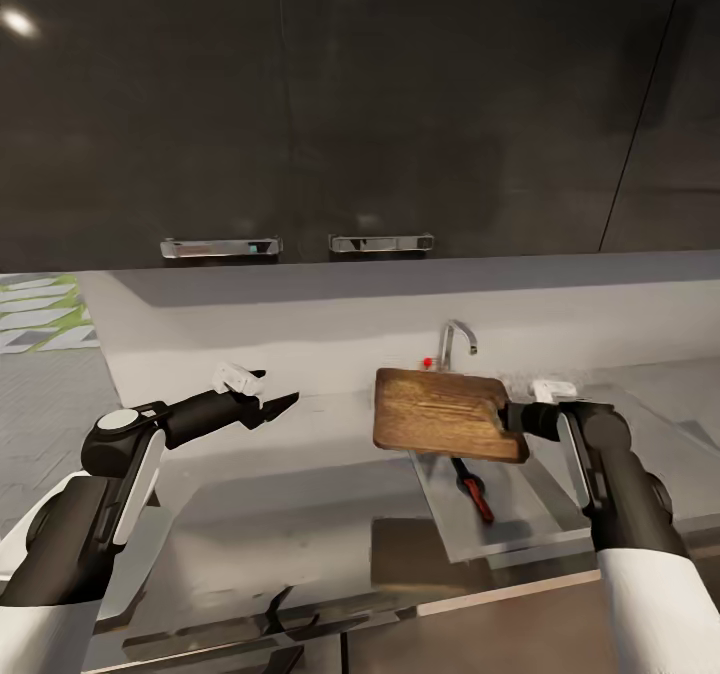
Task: In the kitchen, take the Vidalia onion out of the sink, dice it on the chopping board with the paring knife, put the diced onion into the bowl on the countertop, then place both the paring knife and the chopping board into the sink.
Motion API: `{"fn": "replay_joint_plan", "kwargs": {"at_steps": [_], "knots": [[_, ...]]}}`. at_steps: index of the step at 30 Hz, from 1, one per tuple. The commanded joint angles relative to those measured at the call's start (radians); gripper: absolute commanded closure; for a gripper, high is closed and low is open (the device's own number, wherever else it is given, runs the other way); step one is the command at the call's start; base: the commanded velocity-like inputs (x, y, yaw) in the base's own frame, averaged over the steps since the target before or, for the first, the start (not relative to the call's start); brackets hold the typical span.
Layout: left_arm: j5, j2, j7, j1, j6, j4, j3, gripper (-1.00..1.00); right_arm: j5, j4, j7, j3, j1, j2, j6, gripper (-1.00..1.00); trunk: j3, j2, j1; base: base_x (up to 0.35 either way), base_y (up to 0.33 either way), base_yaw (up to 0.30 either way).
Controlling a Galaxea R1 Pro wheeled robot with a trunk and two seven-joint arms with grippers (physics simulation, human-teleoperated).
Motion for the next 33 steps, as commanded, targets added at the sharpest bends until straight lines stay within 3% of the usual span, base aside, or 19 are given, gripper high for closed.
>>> {"fn": "replay_joint_plan", "kwargs": {"at_steps": [1,6,8,11,14,17,21,26,33], "knots": [[0.004,0.000,0.000,0.000,0.007,0.000,0.000,-1.00,0.011,0.037,0.007,0.005,-0.001,0.010,0.003,1.00,0.000,-0.001,0.000,0.000,0.000,0.000],[0.004,0.000,0.000,0.000,0.007,0.000,0.000,-1.00,0.012,0.117,0.004,0.054,-0.001,0.037,0.000,1.00,0.000,-0.001,0.000,0.000,0.000,0.000],[0.004,0.000,0.000,0.000,0.007,0.000,0.001,-1.00,0.013,0.133,-0.027,0.065,-0.001,0.046,-0.001,1.00,0.000,-0.001,0.000,0.000,0.000,0.000],[0.004,0.000,0.000,0.000,0.006,0.000,0.001,-1.00,0.012,0.156,-0.091,0.065,-0.001,0.049,-0.002,1.00,0.000,-0.001,0.000,0.000,0.000,0.000],[0.004,0.000,0.001,0.000,0.006,0.000,0.001,-1.00,0.010,0.173,-0.203,0.063,-0.003,0.052,-0.004,1.00,0.000,-0.001,0.000,0.000,0.000,0.000],[0.004,0.000,0.001,0.000,0.006,0.000,0.001,-1.00,-0.003,0.176,-0.247,0.059,-0.005,0.054,-0.004,1.00,0.000,-0.001,0.000,0.000,0.000,0.000],[0.004,0.000,0.001,0.000,0.006,0.000,0.001,-1.00,-0.041,0.178,-0.274,0.045,-0.006,0.061,-0.004,1.00,0.000,-0.001,0.000,0.000,0.000,0.000],[0.004,0.000,0.001,0.000,0.006,0.000,0.001,-1.00,-0.105,0.178,-0.349,-0.002,-0.012,0.066,-0.004,1.00,0.000,-0.001,0.000,0.000,0.000,0.000],[0.004,0.000,0.002,0.000,0.006,0.000,0.001,-1.00,-0.253,0.178,-0.514,-0.040,-0.028,0.067,-0.005,1.00,0.000,-0.001,0.000,0.000,0.000,0.000]]}}
